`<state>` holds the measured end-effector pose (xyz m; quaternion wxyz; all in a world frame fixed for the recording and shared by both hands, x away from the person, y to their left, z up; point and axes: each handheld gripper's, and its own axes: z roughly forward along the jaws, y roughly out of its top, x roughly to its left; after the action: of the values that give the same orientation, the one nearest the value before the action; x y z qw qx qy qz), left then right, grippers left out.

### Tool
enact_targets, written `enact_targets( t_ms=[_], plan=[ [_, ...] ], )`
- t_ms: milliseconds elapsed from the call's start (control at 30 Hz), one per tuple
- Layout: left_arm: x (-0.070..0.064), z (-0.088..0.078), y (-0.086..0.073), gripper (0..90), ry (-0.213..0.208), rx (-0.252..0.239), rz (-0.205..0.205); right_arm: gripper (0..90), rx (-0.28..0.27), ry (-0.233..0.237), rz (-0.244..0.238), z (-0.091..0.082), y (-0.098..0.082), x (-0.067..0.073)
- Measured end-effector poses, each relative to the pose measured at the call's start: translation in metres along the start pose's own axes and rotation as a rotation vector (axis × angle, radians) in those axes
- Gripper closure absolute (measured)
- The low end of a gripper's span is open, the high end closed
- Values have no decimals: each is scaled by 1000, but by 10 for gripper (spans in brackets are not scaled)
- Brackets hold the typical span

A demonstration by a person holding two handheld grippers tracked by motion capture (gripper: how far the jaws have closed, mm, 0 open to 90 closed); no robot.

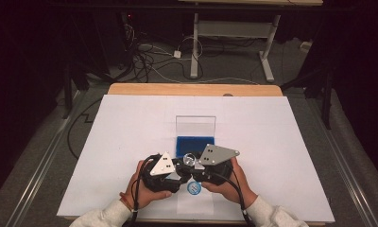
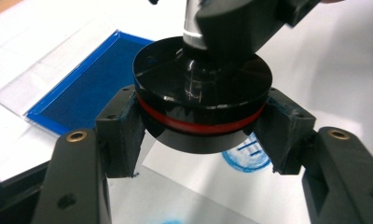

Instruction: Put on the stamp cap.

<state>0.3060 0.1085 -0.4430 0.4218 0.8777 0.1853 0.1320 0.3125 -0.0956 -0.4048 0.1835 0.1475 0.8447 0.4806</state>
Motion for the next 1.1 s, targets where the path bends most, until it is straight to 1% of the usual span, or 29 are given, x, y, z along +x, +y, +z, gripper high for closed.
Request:
enact_targets(
  t_ms=[67, 133, 167, 200, 233, 300, 333, 367, 433, 533, 667, 733, 833, 1100],
  plan=[
    [0, -1, 0, 368, -1, 1, 5, 573, 10, 9, 2, 1, -1, 1],
    [-1, -2, 0, 368, 12, 0, 16, 573, 15, 19, 19, 0, 0, -2],
    [0, -3, 0, 368, 6, -4, 13, 573, 14, 26, 31, 0, -1, -4],
    [0, -3, 0, 368, 8, 0, 16, 573, 9, 35, 47, -1, -1, -5],
    [-1, -3, 1, 368, 21, 10, 27, 573, 14, 40, 53, -1, -1, -6],
    [-1, -3, 1, 368, 21, 12, 27, 573, 19, 41, 51, 0, -2, -6],
    [-1, -3, 1, 368, 24, 15, 30, 573, 18, 41, 57, 0, -2, -6],
    [-2, -3, 1, 368, 33, 14, 34, 573, 22, 42, 50, 0, -2, -6],
    [-1, -4, 1, 368, 32, 11, 38, 573, 13, 38, 59, 0, -3, -6],
    [-2, -5, 1, 368, 33, 10, 41, 574, 17, 40, 63, -1, -3, -7],
    [-1, -3, -1, 368, 22, 8, 32, 574, 32, 43, 62, 0, -4, -8],
    [1, -2, -1, 367, 6, 5, 26, 573, 32, 44, 64, 0, -3, -8],
    [0, -1, -1, 366, 14, 7, 34, 573, 40, 38, 68, 0, -3, -8],
    [0, 0, -2, 363, 14, -3, 33, 572, 40, 28, 59, -1, -2, -5]
  ],
)
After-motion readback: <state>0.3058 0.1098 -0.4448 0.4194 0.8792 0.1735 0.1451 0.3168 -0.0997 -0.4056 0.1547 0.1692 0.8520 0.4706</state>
